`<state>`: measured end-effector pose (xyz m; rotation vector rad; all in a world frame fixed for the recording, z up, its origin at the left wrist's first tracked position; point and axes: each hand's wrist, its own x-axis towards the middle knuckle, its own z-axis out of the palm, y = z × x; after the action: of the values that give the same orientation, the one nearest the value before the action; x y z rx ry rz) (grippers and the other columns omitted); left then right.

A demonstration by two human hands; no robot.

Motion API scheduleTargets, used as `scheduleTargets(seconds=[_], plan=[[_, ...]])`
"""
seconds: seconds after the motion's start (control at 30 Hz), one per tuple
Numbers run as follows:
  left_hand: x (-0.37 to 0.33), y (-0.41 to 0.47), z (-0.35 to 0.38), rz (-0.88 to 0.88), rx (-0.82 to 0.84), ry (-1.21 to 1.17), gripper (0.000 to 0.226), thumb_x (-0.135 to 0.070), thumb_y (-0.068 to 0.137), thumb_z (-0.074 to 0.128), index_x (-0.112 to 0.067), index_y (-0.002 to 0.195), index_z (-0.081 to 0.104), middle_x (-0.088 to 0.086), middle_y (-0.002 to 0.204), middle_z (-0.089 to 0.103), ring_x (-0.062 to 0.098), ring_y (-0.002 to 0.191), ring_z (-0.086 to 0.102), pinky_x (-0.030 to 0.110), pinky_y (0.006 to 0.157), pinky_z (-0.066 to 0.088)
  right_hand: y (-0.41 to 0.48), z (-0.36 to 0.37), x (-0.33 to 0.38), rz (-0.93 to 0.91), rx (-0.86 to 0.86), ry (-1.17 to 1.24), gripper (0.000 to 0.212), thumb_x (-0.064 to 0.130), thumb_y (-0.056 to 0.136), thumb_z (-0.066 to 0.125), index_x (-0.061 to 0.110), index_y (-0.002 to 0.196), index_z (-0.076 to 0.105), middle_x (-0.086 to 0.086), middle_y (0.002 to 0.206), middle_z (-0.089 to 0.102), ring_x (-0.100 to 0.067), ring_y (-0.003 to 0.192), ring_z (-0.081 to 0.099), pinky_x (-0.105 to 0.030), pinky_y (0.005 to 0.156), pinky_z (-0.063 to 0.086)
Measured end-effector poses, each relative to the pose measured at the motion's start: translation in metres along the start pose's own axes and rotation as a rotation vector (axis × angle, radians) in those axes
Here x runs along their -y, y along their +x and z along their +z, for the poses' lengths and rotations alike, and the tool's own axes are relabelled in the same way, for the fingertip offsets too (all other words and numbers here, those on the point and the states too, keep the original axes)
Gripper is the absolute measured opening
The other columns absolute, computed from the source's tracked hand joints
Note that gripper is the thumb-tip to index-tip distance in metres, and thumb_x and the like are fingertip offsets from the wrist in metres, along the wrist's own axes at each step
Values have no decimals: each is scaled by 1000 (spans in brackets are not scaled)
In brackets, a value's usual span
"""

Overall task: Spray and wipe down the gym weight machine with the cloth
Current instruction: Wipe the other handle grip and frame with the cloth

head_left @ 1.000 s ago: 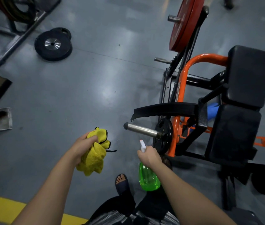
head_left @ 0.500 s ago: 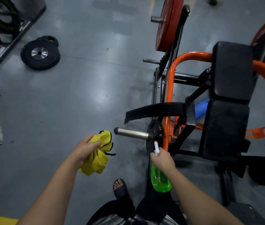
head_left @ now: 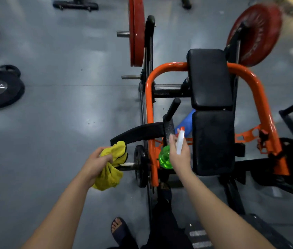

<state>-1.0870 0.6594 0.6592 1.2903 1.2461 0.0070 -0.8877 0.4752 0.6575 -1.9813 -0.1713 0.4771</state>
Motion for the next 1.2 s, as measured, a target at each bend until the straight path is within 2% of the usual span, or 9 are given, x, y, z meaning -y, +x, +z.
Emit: scheduleTargets(seconds=[0.13, 0.27, 0.4, 0.63, 0.73, 0.83, 0.9, 1.03, 1.2], plan=[[-17, 14, 31, 12, -16, -27, 40, 1, 84, 61, -31, 106, 70, 3, 100, 69, 21, 86, 62, 33, 72, 52, 67, 1, 24, -105, -35, -48, 12, 39, 105, 55, 33, 95, 58, 6, 87, 64, -6, 82, 62, -28, 77, 50], [-27, 28, 49, -17, -26, -41, 41, 2, 84, 61, -31, 108, 70, 1, 101, 69, 19, 86, 63, 30, 67, 49, 115, 11, 16, -95, -19, -45, 23, 46, 104, 54, 24, 110, 55, 5, 93, 62, -5, 85, 60, -35, 84, 53], [-31, 45, 57, -58, -28, -25, 44, -1, 82, 63, -35, 108, 71, 5, 108, 69, 25, 94, 64, 34, 72, 52, 136, 18, 0, -116, 17, -159, 63, 65, 94, 55, 12, 128, 52, -9, 120, 59, -26, 113, 57, -52, 102, 49], [-33, 55, 70, -88, -20, -10, 44, -5, 82, 66, -38, 112, 69, 3, 113, 68, 27, 101, 64, 39, 79, 54, 115, 5, -39, 50, 49, -235, 116, 65, 71, 83, 16, 158, 25, -11, 154, 28, -29, 147, 26, -53, 121, 29], [-31, 47, 69, -65, 5, -24, 40, -9, 85, 68, -38, 112, 69, 2, 112, 69, 25, 100, 65, 36, 76, 53, 88, 5, -55, 58, -39, -297, 105, 60, 75, 82, 9, 151, 33, -14, 146, 33, -31, 139, 30, -48, 119, 29], [-25, 36, 62, -22, 43, -78, 26, -22, 91, 72, -33, 115, 67, 3, 113, 72, 23, 102, 69, 35, 79, 54, 50, 17, -52, 74, -112, -302, 67, 51, 84, 78, 8, 128, 50, -13, 128, 46, -34, 125, 44, -44, 109, 38], [-20, 24, 55, 10, 67, -146, 26, -38, 94, 70, -28, 118, 67, 5, 117, 73, 22, 104, 71, 35, 82, 55, 28, 26, -36, 189, 65, -185, 52, 59, 89, 69, 12, 110, 60, -4, 112, 60, -27, 113, 57, -37, 97, 45], [-10, 1, 38, 4, 217, -375, 45, -46, 102, 47, -16, 124, 71, 13, 117, 74, 30, 111, 70, 44, 97, 54, -22, 55, -2, 359, 708, -11, 78, 90, 78, 51, 21, 108, 73, 7, 104, 75, -12, 104, 69, -34, 96, 52], [19, -24, 6, 171, 283, -154, 44, -11, 104, 49, -44, 127, 67, -6, 125, 71, 16, 119, 64, 34, 100, 51, -79, 82, -10, 240, 720, -108, 69, 77, 75, 65, 29, 125, 68, 7, 117, 73, -13, 109, 69, -44, 101, 55]])
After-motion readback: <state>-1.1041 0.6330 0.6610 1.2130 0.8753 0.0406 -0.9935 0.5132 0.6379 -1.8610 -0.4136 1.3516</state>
